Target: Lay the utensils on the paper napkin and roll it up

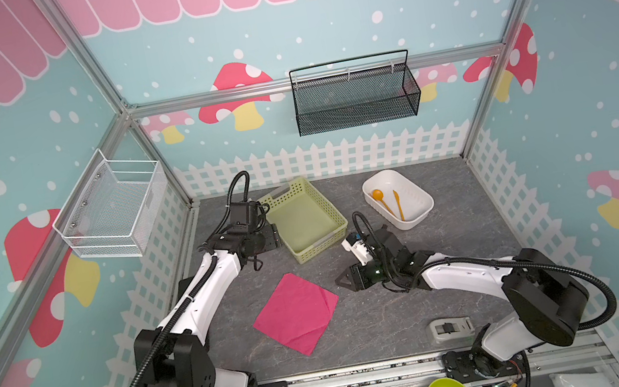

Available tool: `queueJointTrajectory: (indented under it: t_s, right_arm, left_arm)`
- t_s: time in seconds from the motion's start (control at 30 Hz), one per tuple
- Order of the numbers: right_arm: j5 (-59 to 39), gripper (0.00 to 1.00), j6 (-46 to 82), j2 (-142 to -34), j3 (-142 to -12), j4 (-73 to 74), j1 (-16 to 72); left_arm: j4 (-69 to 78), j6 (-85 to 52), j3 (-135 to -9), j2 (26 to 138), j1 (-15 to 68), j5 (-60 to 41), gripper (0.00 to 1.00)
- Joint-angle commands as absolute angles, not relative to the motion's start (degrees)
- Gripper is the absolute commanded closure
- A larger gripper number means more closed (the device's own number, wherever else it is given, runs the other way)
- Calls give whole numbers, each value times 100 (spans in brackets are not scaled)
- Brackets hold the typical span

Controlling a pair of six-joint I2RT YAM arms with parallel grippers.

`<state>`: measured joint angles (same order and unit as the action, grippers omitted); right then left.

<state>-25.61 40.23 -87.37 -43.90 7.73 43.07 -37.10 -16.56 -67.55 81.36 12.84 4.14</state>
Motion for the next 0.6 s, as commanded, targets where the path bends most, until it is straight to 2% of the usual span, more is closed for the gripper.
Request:
queueJointTrajectory:
  t_s: [0.0, 0.27, 0.57]
  right_arm:
    - [-2461, 49, 4477, -9085, -4471, 1155, 4572]
    - [-2602, 57, 4578, -10140, -5251, 1179, 5089]
    - [-2531, 59, 4568, -10492, -5572, 1065, 5203]
  left_arm:
    - [-3854, -1273, -6712, 7715, 1212, 751, 20]
    - [-3653, -1317, -6417, 7401, 878, 663, 21]
    - [-3637, -1311, -6383, 7339, 877, 688, 21]
